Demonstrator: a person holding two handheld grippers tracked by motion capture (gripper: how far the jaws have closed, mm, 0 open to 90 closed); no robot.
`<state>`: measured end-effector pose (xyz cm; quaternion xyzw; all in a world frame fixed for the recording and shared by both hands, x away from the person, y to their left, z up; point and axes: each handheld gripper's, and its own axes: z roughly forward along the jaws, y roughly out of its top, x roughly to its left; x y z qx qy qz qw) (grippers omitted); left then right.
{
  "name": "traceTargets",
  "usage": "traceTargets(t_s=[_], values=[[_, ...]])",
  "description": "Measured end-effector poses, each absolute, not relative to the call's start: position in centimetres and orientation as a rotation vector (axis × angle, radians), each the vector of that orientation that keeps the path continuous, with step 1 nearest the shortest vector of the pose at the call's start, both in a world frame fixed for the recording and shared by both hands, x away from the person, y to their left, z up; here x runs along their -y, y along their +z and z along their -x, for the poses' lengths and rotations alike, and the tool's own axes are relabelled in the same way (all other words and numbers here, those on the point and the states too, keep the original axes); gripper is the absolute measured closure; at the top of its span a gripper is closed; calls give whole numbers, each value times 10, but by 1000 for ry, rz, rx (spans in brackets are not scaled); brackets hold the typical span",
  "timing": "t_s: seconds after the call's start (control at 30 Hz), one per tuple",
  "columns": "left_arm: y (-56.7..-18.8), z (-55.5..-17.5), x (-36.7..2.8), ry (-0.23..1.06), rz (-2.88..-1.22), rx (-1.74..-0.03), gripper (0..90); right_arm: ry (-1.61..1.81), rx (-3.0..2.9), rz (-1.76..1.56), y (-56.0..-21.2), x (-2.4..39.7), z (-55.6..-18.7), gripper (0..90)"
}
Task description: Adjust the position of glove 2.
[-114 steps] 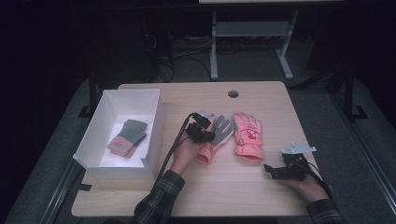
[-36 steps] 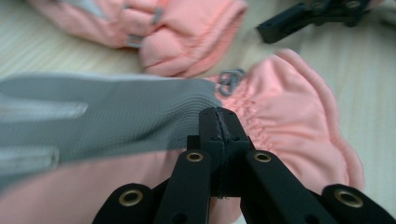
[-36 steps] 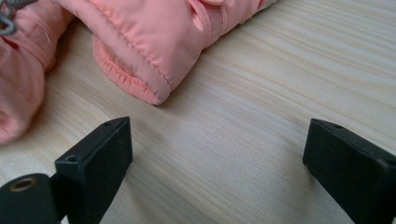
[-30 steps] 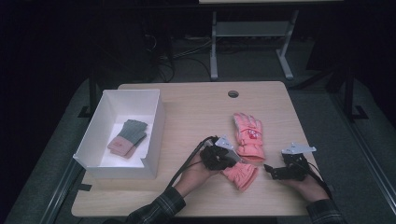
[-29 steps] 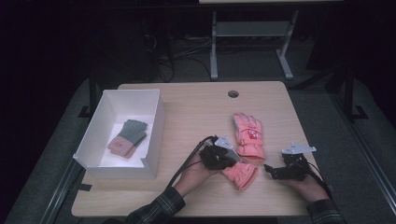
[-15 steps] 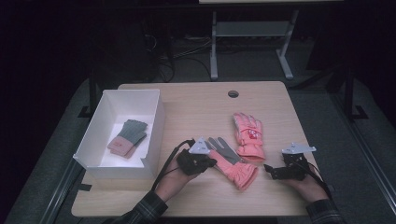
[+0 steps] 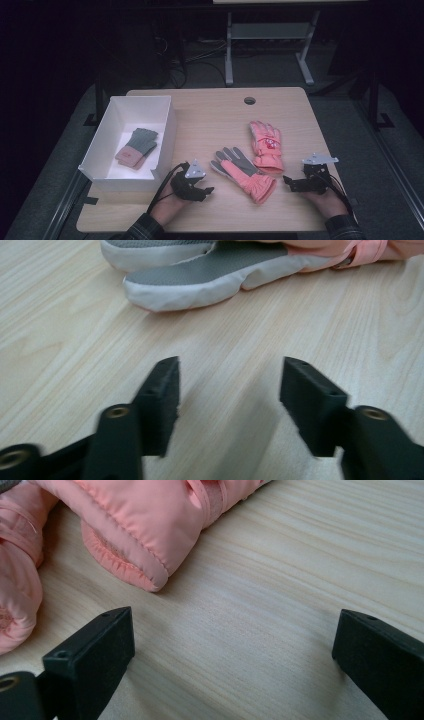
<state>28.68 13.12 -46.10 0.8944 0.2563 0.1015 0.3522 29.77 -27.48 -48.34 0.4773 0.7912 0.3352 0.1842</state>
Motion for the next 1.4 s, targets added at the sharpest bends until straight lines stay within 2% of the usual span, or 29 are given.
traceTargets(t_s=[0.07, 0.13, 0.2, 0.27, 0.33, 0.37, 0.6, 0.87, 1.1, 1.4], values=[[-462, -286, -134, 291, -2312, -655, 354, 945, -2231, -1345, -483, 275, -298, 29], [-465, -286, -136, 305, -2311, -647, 262, 926, -2246, -1350, -482, 274, -298, 30], [-469, -288, -137, 278, -2328, -631, 250, 913, -2253, -1357, -481, 274, -299, 41], [-472, -288, -135, 248, -2321, -637, 166, 878, -2288, -1363, -473, 272, -301, 141], [-474, -288, -135, 246, -2312, -626, 123, 891, -2300, -1382, -467, 271, -302, 173], [-475, -288, -136, 246, -2303, -621, 123, 891, -2300, -1382, -467, 271, -302, 173], [-478, -288, -137, 251, -2271, -599, 121, 1005, -2301, -1363, -440, 255, -313, 361], [-478, -288, -137, 249, -2273, -600, 123, 1035, -2281, -1359, -418, 227, -344, 463], [-477, -288, -137, 247, -2274, -601, 124, 1080, -2264, -1441, -421, 215, -377, 447], [-477, -289, -137, 248, -2276, -598, 124, 1025, -2281, -1545, -435, 203, -399, 447]])
